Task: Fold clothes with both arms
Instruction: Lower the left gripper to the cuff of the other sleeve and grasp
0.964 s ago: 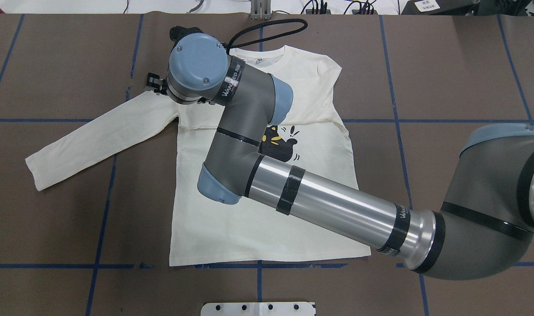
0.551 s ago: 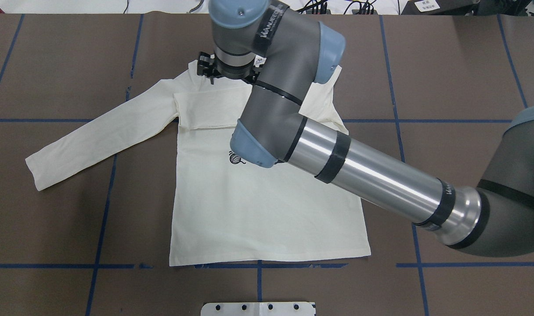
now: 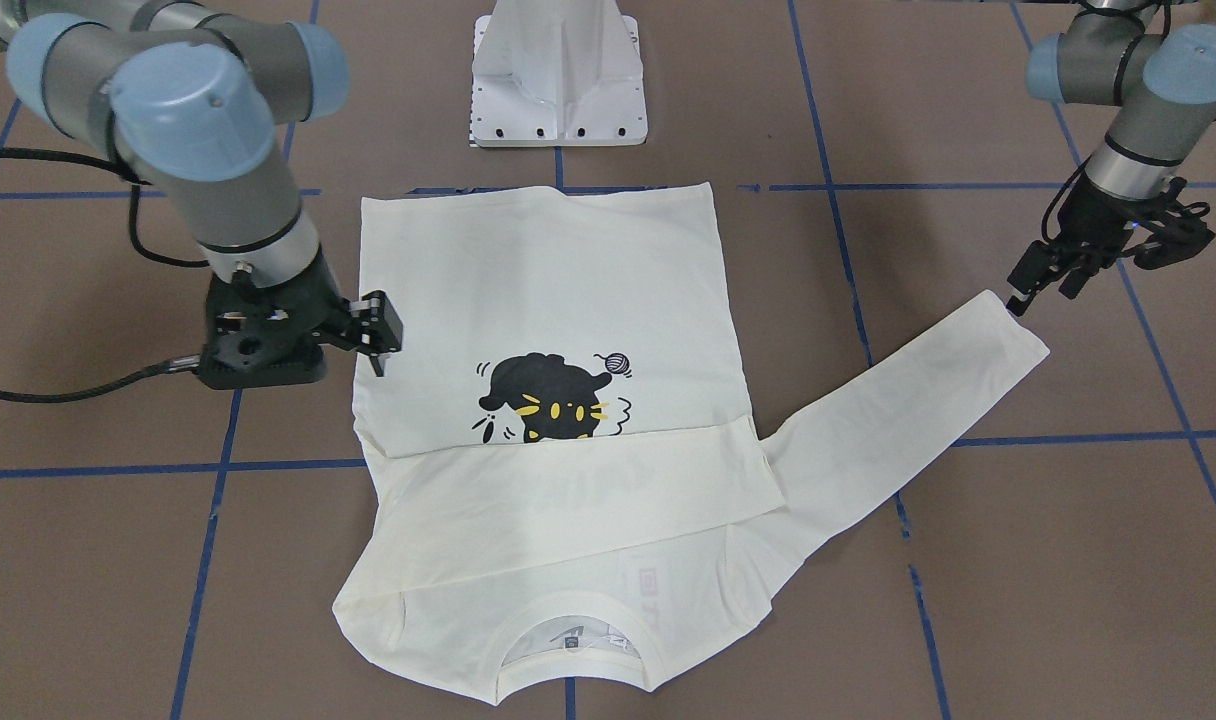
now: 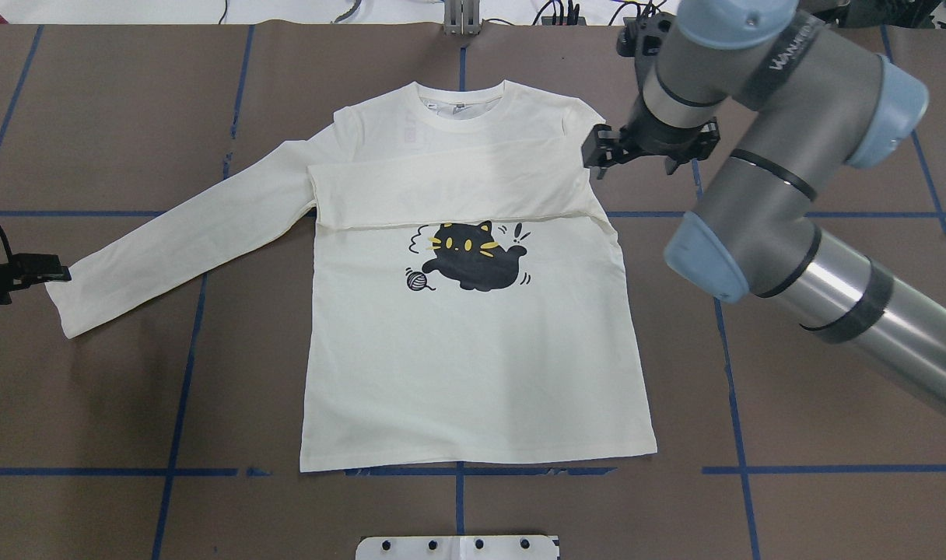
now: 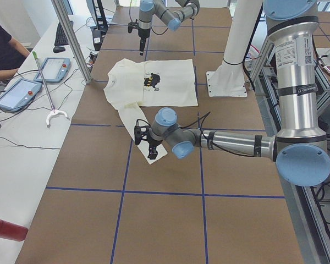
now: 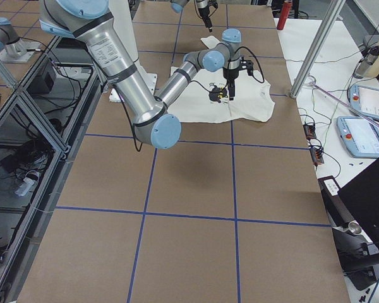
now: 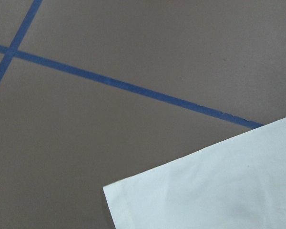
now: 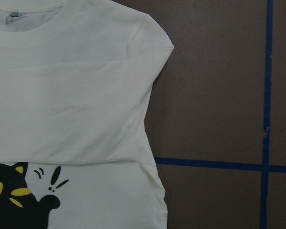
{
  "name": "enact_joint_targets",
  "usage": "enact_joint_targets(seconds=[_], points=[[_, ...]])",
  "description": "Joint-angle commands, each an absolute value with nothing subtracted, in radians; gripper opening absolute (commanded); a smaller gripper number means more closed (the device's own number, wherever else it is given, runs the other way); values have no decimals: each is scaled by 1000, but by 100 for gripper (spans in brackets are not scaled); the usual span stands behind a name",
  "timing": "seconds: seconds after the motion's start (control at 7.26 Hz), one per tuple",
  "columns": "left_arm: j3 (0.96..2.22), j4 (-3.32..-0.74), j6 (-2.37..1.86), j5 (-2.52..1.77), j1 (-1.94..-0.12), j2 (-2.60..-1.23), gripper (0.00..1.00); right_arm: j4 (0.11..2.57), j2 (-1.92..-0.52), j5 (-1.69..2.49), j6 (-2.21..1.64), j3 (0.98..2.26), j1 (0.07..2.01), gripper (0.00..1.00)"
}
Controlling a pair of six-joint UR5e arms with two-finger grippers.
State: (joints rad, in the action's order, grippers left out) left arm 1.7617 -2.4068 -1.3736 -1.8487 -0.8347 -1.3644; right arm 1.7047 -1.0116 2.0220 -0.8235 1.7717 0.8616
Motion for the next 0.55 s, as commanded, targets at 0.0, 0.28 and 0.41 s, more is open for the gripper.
enact_joint_targets(seconds=[0.0, 0.28, 0.41], points=[[1738, -2390, -1411, -1755, -792, -1368, 98, 1700, -1144, 2075, -703, 1813, 920, 100], [1703, -2390, -1410, -1735, -779, -1387, 97, 1700, -1179, 2092, -695, 1838, 937, 100], [1671, -2391, -1408, -1733, -772, -1416, 96, 1700, -1181, 2103, -695, 1838, 946, 100]])
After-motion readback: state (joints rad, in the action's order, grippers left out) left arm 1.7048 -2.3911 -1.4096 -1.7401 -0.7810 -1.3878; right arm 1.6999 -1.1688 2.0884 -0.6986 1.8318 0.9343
